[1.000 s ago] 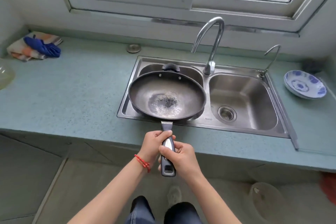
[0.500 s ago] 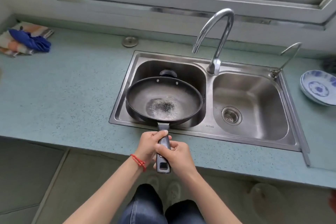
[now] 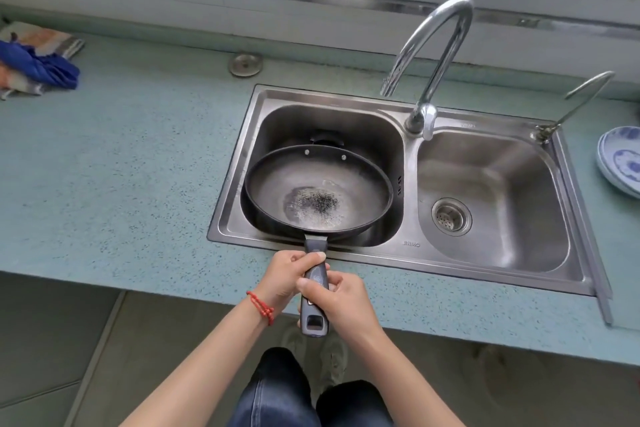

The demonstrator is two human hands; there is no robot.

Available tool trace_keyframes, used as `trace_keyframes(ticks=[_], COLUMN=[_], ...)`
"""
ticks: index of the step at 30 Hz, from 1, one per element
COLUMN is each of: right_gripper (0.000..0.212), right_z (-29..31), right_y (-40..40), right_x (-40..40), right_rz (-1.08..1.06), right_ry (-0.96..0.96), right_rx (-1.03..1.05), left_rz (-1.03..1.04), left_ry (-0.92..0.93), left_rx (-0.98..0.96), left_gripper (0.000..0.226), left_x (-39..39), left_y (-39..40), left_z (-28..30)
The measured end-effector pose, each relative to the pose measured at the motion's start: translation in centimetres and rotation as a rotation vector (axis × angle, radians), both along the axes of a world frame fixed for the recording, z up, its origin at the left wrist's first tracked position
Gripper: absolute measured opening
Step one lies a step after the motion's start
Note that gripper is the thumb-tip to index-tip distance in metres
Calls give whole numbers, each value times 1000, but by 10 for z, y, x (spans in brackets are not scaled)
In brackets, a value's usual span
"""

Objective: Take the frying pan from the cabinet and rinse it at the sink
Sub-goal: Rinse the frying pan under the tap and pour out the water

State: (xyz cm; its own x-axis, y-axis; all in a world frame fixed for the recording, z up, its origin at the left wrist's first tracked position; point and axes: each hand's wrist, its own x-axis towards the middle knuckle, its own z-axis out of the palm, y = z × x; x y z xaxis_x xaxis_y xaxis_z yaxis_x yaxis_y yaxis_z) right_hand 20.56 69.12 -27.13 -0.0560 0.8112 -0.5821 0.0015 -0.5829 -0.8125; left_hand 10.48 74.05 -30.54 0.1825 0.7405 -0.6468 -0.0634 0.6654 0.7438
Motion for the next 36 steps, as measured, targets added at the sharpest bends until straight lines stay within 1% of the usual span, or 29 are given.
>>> trace_keyframes(ticks=[2, 4, 6, 7, 9, 11, 15, 16, 18, 20, 23, 24, 28, 30, 31, 33, 34, 36], right_gripper=[23, 31, 41, 43, 36, 29, 28, 27, 28, 25, 20, 21, 20, 21, 25, 31, 31, 21], right_z=[-1, -3, -6, -7, -9, -11, -12, -13, -12, -11, -16, -19, -25, -27, -29, -33, -36, -41], right_y=[4, 9, 15, 17, 18, 18, 19, 20, 23, 33, 62, 75, 135, 164, 176, 197, 206, 220], right_x=[0, -1, -2, -2, 0, 0, 5, 8, 17, 31, 57, 68, 112, 133, 142, 157, 163, 171], right_rz=[4, -2, -19, -22, -12, 1, 83, 109, 114, 34, -120, -185, -493, -596, -629, -656, -652, -608], right_ry=[0, -12, -22, -27, -40, -50, -144, -165, -192, -196, -222, -225, -230, -244, -246, -233, -212, -152], right_rx=[-12, -30, -49, -50, -36, -28, -14, -5, 10, 10, 72, 95, 131, 136, 135, 124, 125, 148], left_rz=[-13, -16, -25, -36, -64, -84, -97, -90, -85, -84, -79, -90, -127, -112, -94, -67, -63, -56], left_ry=[1, 1, 4, 8, 6, -5, 6, 12, 35, 59, 102, 118, 165, 160, 159, 174, 183, 199], left_rx=[-10, -17, -16, -15, -9, -11, -1, 3, 12, 37, 59, 68, 72, 48, 39, 34, 25, 11], left_gripper=[17, 16, 21, 25, 30, 22, 31, 31, 25, 22, 37, 37, 31, 27, 27, 44, 52, 55], left_x=[-1, -3, -4, -5, -7, -9, -10, -9, -9, -8, -9, -10, -13, -12, -12, -11, -11, -11], left_y=[2, 6, 10, 11, 13, 14, 15, 14, 13, 12, 11, 9, 3, 1, 0, 0, 0, 0], left_z=[-1, -4, -5, -7, -11, -13, -16, -16, -15, -11, -4, -4, 2, 3, 5, 9, 10, 11])
